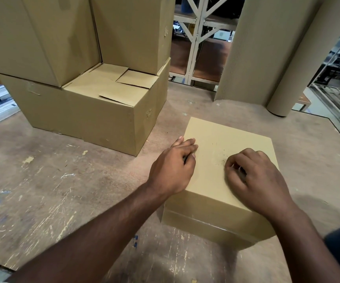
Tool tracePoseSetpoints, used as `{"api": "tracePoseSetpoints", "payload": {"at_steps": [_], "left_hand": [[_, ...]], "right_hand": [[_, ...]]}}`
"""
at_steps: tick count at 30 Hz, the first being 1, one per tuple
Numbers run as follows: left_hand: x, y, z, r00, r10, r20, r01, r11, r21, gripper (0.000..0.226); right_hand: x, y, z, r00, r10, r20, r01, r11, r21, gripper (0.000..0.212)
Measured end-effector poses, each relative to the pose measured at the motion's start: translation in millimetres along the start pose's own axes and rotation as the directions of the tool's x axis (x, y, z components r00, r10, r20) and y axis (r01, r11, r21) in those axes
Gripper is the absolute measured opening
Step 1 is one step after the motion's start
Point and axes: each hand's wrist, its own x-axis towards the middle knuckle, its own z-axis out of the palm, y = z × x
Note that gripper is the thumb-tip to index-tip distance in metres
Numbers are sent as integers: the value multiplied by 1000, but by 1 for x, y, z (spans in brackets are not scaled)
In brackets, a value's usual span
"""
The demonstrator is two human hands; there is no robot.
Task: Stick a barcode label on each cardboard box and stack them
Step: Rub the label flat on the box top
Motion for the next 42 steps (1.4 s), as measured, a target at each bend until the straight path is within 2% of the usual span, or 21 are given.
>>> {"api": "tracePoseSetpoints", "payload": {"at_steps": [5,11,18,25,30,33,36,38,40,42], "left_hand": [[0,2,-1,1000,0,1,0,1000,10,38],[-1,2,-2,1000,-1,5,1,1000,26,39],[-1,2,-2,1000,-4,7,4,1000,31,39],[-2,7,-3,1000,-15,0,15,999,42,39],[-2,6,-3,1000,-9,5,9,999,45,38],[-2,5,-3,1000,-9,4,9,999,46,38],[-2,4,-3,1000,-8,4,8,999,35,39],[-2,4,-3,1000,-5,2,5,1000,29,39],[-2,5,-2,1000,0,2,0,999,34,39],[-2,6,-2,1000,0,-2,0,999,51,39]], "right_hand": [[1,5,1,1000,-2,5,2,998,57,8],[1,3,1,1000,-2,27,1,999,46,7],[6,-6,0,997,60,49,-62,997,36,16],[3,-10,-2,997,66,27,-66,997,32,11],[-2,-7,-1,988,135,-71,-131,990,56,17],[-3,-7,0,994,64,-84,-64,998,0,21],[-14,-12,-5,993,-90,-74,98,989,109,22],[-19,-14,-5,998,-60,5,59,993,104,19],[-20,-16,-5,974,97,203,-77,992,-103,49],[-13,-17,-5,912,224,345,-166,968,-187,66]]}}
